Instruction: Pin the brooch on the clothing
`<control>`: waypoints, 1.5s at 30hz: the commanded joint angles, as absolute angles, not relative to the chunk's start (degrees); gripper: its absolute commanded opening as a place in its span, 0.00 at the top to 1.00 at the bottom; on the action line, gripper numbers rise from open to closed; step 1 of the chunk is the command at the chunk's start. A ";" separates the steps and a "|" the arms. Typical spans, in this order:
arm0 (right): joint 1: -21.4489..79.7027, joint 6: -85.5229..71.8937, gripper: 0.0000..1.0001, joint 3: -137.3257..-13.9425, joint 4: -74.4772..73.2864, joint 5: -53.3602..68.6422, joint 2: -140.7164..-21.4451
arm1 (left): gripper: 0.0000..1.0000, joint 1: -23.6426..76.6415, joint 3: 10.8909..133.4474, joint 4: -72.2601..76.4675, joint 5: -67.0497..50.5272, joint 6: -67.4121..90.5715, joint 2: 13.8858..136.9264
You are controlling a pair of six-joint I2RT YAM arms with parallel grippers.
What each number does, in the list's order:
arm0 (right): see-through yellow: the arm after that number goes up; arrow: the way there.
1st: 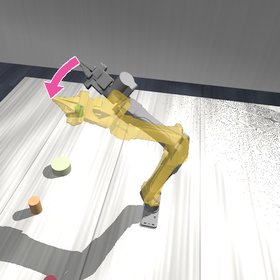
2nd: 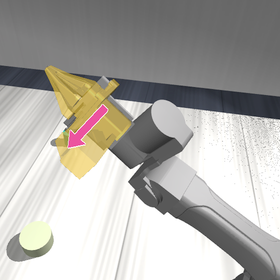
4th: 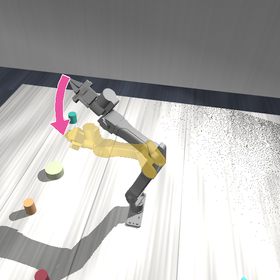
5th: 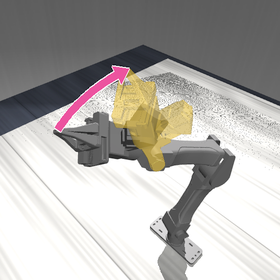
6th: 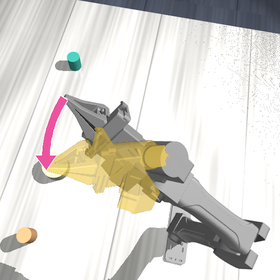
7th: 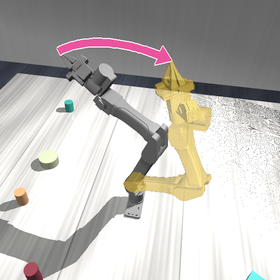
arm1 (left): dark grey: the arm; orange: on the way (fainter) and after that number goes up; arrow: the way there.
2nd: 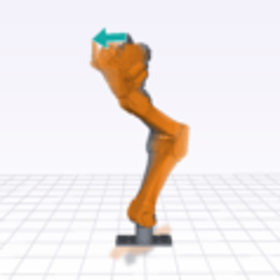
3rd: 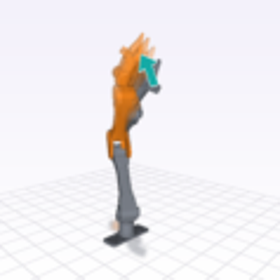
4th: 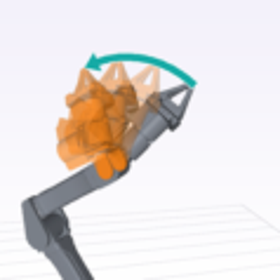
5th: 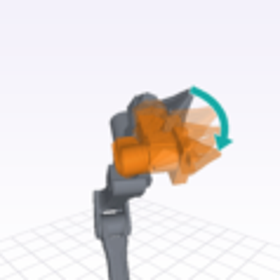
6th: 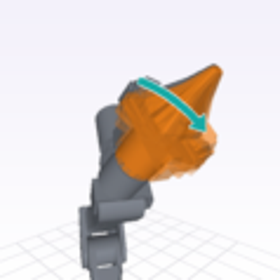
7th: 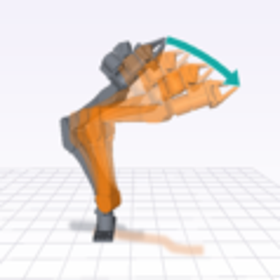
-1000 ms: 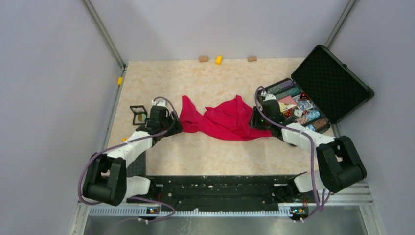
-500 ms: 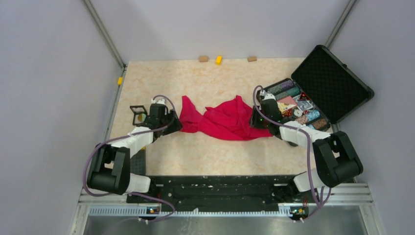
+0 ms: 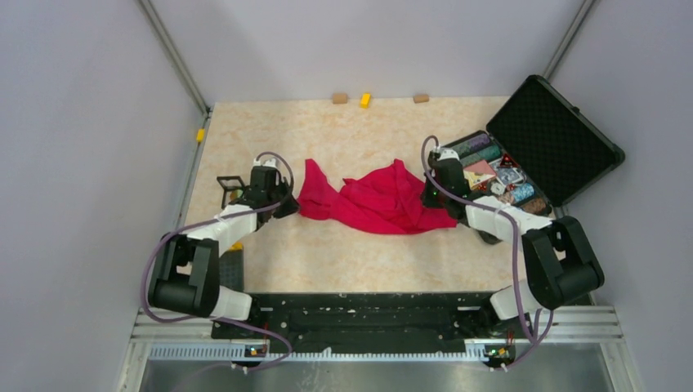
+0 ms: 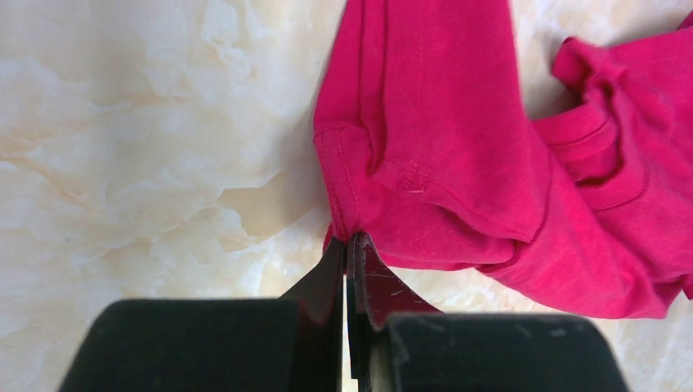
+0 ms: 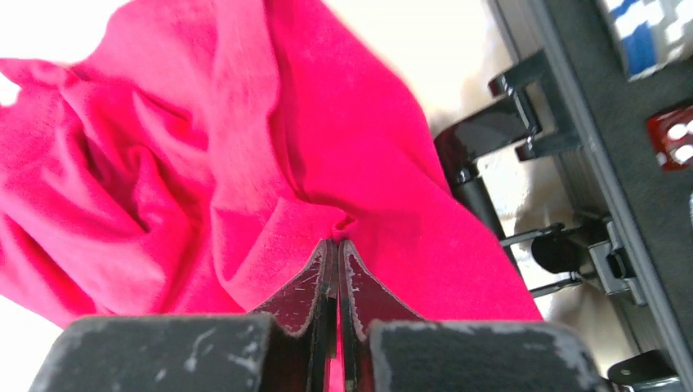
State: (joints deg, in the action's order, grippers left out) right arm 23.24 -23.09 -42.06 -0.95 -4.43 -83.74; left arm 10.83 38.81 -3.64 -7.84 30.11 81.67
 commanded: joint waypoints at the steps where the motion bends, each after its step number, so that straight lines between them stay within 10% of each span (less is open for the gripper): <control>1: 23.82 -21.25 1.00 -48.80 -2.59 -7.90 -79.29 | 1.00 10.07 44.36 -5.69 -3.94 28.57 74.61; 13: 23.73 -10.90 1.00 -68.75 -7.70 -23.68 -60.12 | 1.00 4.89 58.23 -14.23 8.97 21.26 50.17; 30: 23.74 -2.86 1.00 -65.18 1.85 -36.07 -35.82 | 1.00 4.22 68.18 -24.36 15.18 14.45 38.32; 45: 14.17 -3.64 1.00 -67.97 -6.52 -44.15 -54.59 | 1.00 4.22 75.54 -19.99 -13.70 22.74 64.82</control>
